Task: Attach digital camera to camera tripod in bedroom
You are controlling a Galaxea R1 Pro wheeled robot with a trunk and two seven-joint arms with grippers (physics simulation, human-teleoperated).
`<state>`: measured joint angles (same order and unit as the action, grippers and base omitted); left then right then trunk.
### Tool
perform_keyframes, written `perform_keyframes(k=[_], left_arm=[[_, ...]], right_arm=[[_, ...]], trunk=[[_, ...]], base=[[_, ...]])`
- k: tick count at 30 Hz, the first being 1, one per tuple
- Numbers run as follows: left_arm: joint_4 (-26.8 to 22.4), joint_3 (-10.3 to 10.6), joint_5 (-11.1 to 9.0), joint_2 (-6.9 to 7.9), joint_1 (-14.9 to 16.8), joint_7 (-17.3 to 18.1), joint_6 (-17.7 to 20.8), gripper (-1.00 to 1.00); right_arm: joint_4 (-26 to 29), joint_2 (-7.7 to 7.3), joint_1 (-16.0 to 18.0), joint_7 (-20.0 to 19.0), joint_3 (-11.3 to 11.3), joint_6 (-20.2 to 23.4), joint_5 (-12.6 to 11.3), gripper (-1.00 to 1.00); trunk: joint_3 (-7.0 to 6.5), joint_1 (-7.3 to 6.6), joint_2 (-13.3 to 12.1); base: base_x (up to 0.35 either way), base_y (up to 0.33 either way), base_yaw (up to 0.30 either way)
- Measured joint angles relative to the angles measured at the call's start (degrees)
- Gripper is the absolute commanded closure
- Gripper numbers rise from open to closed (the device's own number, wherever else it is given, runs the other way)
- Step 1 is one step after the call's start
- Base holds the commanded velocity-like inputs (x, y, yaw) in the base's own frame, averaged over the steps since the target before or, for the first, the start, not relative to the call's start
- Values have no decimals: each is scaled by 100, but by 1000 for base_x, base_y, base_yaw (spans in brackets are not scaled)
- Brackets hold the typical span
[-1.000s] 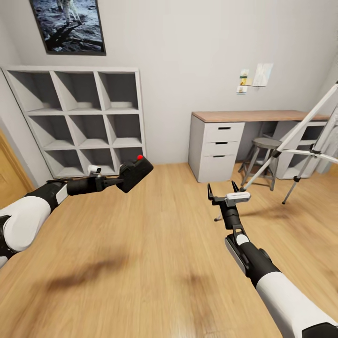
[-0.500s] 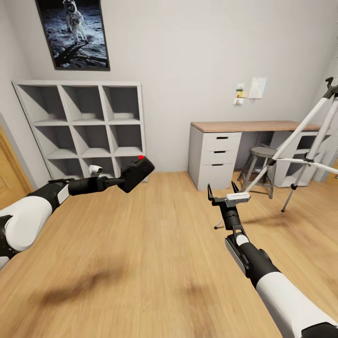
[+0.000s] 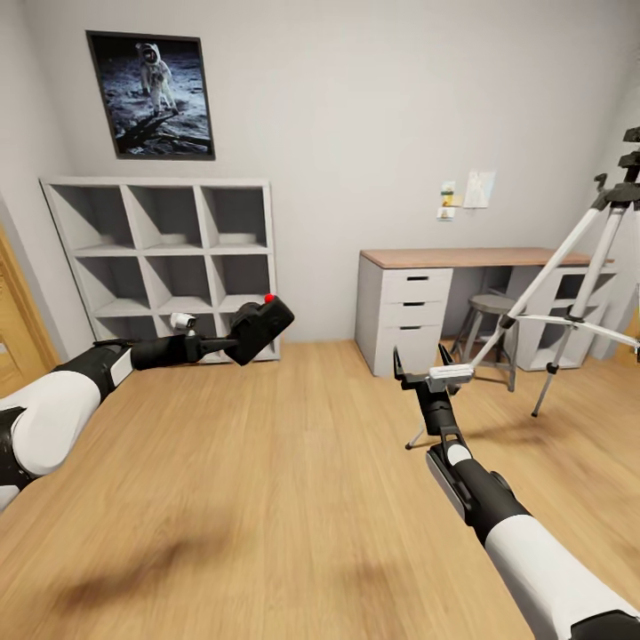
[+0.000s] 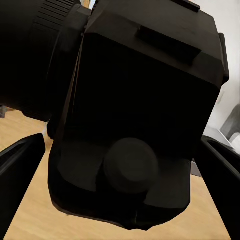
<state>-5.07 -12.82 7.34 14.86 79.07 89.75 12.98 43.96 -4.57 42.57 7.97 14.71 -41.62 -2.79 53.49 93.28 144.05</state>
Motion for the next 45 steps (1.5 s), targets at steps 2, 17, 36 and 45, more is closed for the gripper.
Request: perform_keyframes(k=[2, 17, 36, 45], left_arm=[[0, -1, 0, 0, 0, 0, 0, 100], [0, 0, 0, 0, 0, 0, 0, 100], [0, 0, 1, -3, 0, 0, 0, 100], [0, 0, 2, 0, 0, 0, 0, 100]], right_arm=[[0, 0, 0, 0, 0, 1, 0, -100], [-337, -4, 0, 5, -28, 11, 0, -100], [-364, -2, 0, 6, -30, 10, 0, -100], [-429, 0, 0, 0, -15, -30, 0, -100]], trunk=[[-44, -5, -3], [-377, -44, -23], [-798, -93, -48], [-998, -116, -61]], base=[[0, 0, 0], [0, 0, 0], [0, 0, 0], [0, 0, 0]])
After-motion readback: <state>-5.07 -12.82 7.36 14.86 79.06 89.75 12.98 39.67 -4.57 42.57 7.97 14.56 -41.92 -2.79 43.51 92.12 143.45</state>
